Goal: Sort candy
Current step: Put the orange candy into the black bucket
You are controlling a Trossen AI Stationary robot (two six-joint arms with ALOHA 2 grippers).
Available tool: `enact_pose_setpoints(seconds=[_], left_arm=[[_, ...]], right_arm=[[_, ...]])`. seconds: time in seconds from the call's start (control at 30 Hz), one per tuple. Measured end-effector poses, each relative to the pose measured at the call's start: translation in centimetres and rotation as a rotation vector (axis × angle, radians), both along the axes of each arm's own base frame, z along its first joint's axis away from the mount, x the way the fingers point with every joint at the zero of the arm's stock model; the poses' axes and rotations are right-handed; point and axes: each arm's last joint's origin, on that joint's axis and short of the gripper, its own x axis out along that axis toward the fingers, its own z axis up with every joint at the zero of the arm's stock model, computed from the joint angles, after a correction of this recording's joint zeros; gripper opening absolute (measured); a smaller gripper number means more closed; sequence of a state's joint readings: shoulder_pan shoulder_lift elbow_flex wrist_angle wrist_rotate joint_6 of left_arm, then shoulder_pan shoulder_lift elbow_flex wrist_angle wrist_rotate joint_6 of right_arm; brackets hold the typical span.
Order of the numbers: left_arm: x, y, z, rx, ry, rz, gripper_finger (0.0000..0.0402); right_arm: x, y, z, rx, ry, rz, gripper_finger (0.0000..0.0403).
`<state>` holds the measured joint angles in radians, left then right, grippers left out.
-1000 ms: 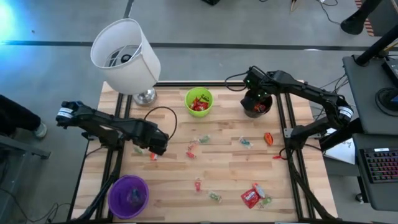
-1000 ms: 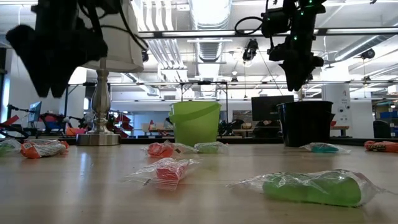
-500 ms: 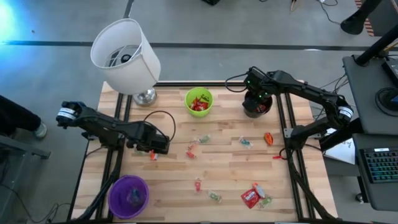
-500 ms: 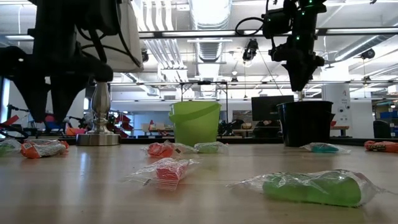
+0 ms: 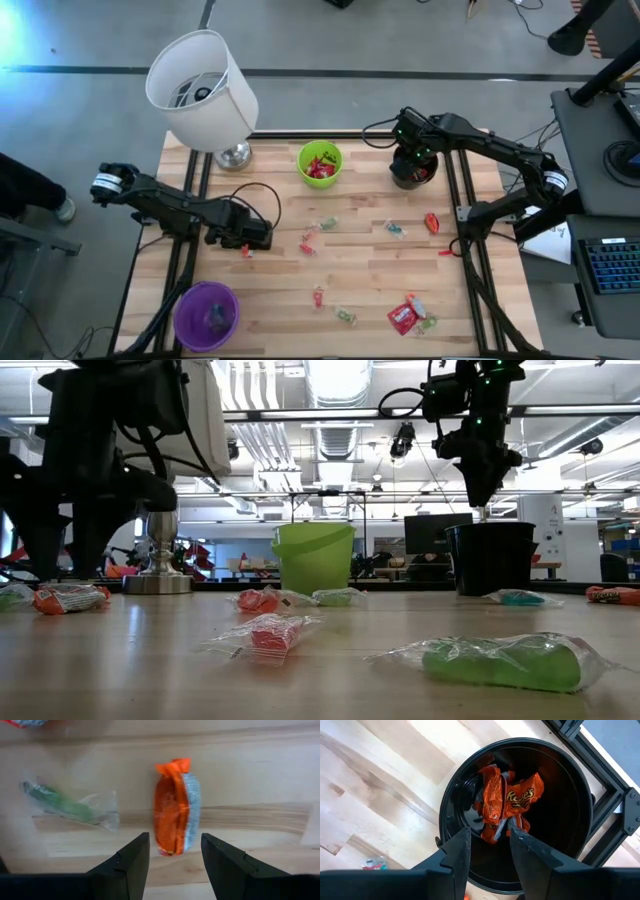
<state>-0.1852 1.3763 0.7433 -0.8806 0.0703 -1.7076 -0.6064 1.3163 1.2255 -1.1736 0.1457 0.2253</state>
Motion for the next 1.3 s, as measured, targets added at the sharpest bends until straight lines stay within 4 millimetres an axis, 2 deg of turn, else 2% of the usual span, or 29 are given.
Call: enact_pose_setpoints(seconds=[0.2,0.47,0.7,0.97,1.13,1.3], left_arm=[[-0.2,0.0,-1.1,-0.033,-0.033,0.006,0.0162],[-1.0,0.1,-2.6,-0.031,-0.018,0.004,0.0154],[-1.6,0.2,-3.1,-0.037,0.003,-0.014,0.0108],[-0.3,-0.1,-1.8,-0.045,-0.064,-0.138,0.0048],[1.1,-0.4,-0.2,-0.039,-0.147,-0.251,0.0040],[2.9,-0.4,2.3,0.054,-0.255,-0.324,0.0040]], right_arm=[[0.1,0.1,0.3,0.033,-0.037,0.008,0.0133],[0.5,-0.2,2.4,-0.008,-0.103,0.004,0.0130],[0.8,-0.4,4.1,-0.043,-0.153,0.006,0.0130],[0.8,-0.4,4.3,-0.044,-0.156,0.005,0.0132],[0.9,-0.2,4.3,0.014,-0.194,0.061,0.0124],[1.1,0.2,4.3,0.117,-0.268,0.122,0.0113]])
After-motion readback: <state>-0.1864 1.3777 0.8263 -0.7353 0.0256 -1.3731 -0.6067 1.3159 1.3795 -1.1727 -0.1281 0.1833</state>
